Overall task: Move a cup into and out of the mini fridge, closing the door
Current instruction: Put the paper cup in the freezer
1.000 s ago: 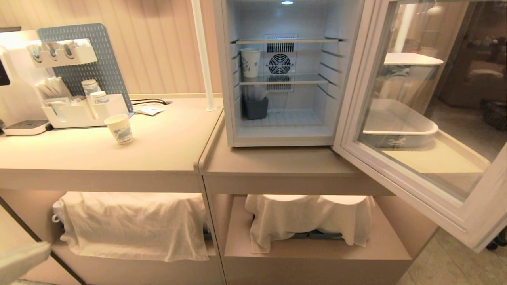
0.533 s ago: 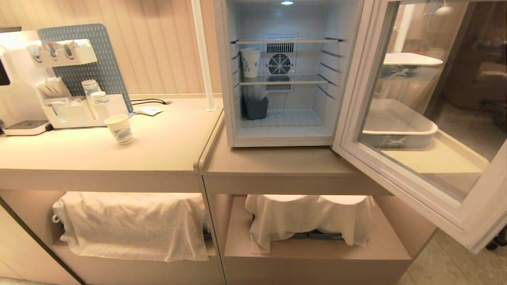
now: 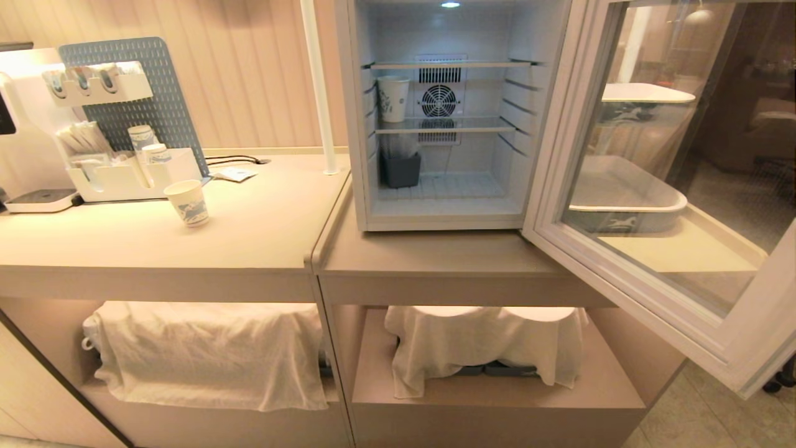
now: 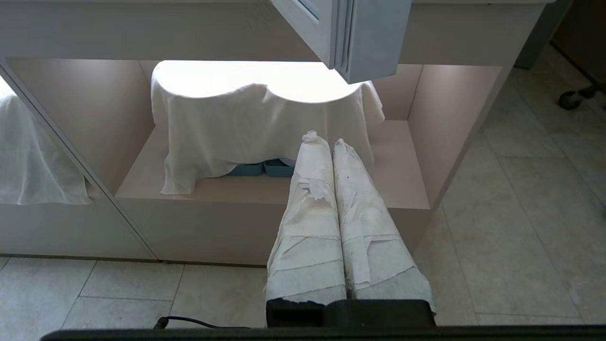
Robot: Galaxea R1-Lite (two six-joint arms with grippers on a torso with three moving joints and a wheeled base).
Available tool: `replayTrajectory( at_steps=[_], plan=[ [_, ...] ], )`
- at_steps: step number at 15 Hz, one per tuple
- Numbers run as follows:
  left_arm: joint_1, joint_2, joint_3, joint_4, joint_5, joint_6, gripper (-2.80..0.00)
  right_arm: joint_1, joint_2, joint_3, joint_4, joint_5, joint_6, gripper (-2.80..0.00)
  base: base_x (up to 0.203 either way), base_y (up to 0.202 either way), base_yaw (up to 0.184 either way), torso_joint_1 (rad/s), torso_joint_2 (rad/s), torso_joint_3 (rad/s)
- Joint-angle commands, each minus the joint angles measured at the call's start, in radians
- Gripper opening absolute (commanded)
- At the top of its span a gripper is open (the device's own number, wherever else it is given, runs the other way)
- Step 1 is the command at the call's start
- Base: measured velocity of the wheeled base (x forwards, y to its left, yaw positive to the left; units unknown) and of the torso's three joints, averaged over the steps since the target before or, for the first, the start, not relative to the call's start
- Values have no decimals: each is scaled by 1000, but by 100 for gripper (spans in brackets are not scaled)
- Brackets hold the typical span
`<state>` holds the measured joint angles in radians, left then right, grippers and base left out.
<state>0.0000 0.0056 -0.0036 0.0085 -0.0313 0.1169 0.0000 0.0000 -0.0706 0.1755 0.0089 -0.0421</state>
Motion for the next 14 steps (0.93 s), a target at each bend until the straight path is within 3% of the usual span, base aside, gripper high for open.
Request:
replayTrajectory(
  at_steps=[1,11,14],
  plan=[
    [0,-6,4,6,-2,-6,-280,0,-2,0,1,0,-1,-280,0,0,0,0,0,0],
    [0,-6,4,-1,-4,-9,-280,0,-2,0,1,0,-1,-280,0,0,0,0,0,0],
    [0,-7,4,-1,-4,-12,-280,0,-2,0,1,0,-1,-280,1,143,-7,1,1,3]
  ],
)
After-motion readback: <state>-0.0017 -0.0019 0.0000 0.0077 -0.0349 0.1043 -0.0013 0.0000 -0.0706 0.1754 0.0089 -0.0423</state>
